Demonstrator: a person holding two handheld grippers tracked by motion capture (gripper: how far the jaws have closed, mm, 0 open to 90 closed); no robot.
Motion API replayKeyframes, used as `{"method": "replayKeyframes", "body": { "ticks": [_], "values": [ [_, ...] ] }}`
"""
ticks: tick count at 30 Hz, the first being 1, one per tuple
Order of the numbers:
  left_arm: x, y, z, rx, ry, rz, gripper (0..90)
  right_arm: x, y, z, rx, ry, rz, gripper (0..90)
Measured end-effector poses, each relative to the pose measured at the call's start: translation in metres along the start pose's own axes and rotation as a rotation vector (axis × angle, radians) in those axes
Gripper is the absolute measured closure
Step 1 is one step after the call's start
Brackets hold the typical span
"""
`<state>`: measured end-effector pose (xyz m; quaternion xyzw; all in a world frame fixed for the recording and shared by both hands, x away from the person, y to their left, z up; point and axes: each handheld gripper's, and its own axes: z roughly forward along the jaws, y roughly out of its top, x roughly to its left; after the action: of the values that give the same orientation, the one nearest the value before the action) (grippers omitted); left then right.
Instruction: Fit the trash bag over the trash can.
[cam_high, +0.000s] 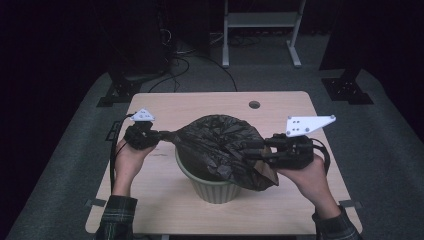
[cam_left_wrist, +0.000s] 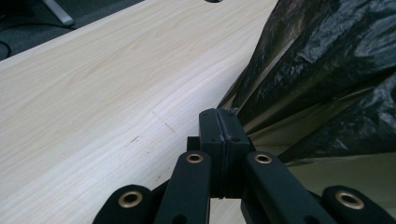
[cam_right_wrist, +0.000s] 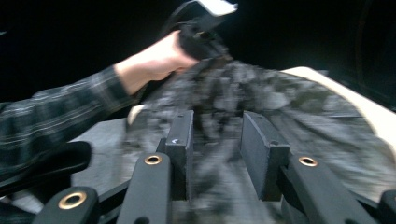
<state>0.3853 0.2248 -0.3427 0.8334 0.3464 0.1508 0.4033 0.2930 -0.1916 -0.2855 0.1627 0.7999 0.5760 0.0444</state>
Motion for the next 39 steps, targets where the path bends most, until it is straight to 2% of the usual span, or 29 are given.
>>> {"method": "replayKeyframes", "body": {
  "ticks": [2,5,7,9,10,12,17,21,23,26,30,34,35,36,39],
  "values": [
    [0.0,0.001,-0.002,-0.004,-0.001,0.002,89.8,0.006,-0.002,0.005,0.016,0.028,0.006,64.2],
    [-0.001,0.001,-0.003,-0.008,-0.001,0.004,89.8,0.009,-0.007,0.016,0.045,0.044,0.009,64.9],
    [-0.002,0.0,-0.003,-0.013,-0.004,0.003,89.9,0.009,-0.011,0.022,0.068,0.068,0.014,74.4],
    [-0.003,0.0,-0.004,-0.013,-0.004,0.004,89.9,0.012,-0.015,0.026,0.084,0.084,-0.016,88.6],
    [-0.003,-0.001,-0.004,-0.013,-0.006,0.008,89.9,0.014,-0.017,0.027,0.087,0.099,-0.036,90.0],
    [-0.004,-0.002,-0.005,-0.02,-0.01,0.005,89.9,0.019,-0.02,0.029,0.09,0.123,-0.051,90.0],
    [-0.009,-0.007,-0.007,-0.028,-0.016,0.014,89.8,0.043,-0.027,0.037,0.096,0.162,-0.102,90.0],
    [-0.008,-0.013,-0.007,-0.025,-0.005,0.007,89.9,0.06,-0.037,0.056,0.13,0.192,-0.136,90.0],
    [-0.006,-0.015,-0.003,-0.012,-0.007,-0.001,89.9,0.064,-0.044,0.068,0.154,0.214,-0.143,90.0],
    [-0.004,-0.019,0.006,0.024,0.007,0.003,89.9,0.067,-0.055,0.083,0.192,0.222,-0.146,90.0],
    [-0.001,-0.024,0.022,0.066,0.02,0.001,89.9,0.067,-0.073,0.093,0.224,0.224,-0.131,90.0],
    [0.0,-0.027,0.033,0.073,0.005,-0.012,89.9,0.063,-0.091,0.093,0.249,0.219,-0.104,88.9],
    [0.0,-0.026,0.034,0.073,0.003,-0.008,89.9,0.063,-0.092,0.089,0.237,0.217,-0.111,78.9],
    [0.0,-0.026,0.034,0.075,0.006,-0.007,89.9,0.063,-0.092,0.084,0.22,0.202,-0.098,73.7],
    [0.0,-0.024,0.034,0.072,0.009,-0.009,89.9,0.061,-0.086,0.06,0.162,0.175,-0.1,73.3]
  ]
}}
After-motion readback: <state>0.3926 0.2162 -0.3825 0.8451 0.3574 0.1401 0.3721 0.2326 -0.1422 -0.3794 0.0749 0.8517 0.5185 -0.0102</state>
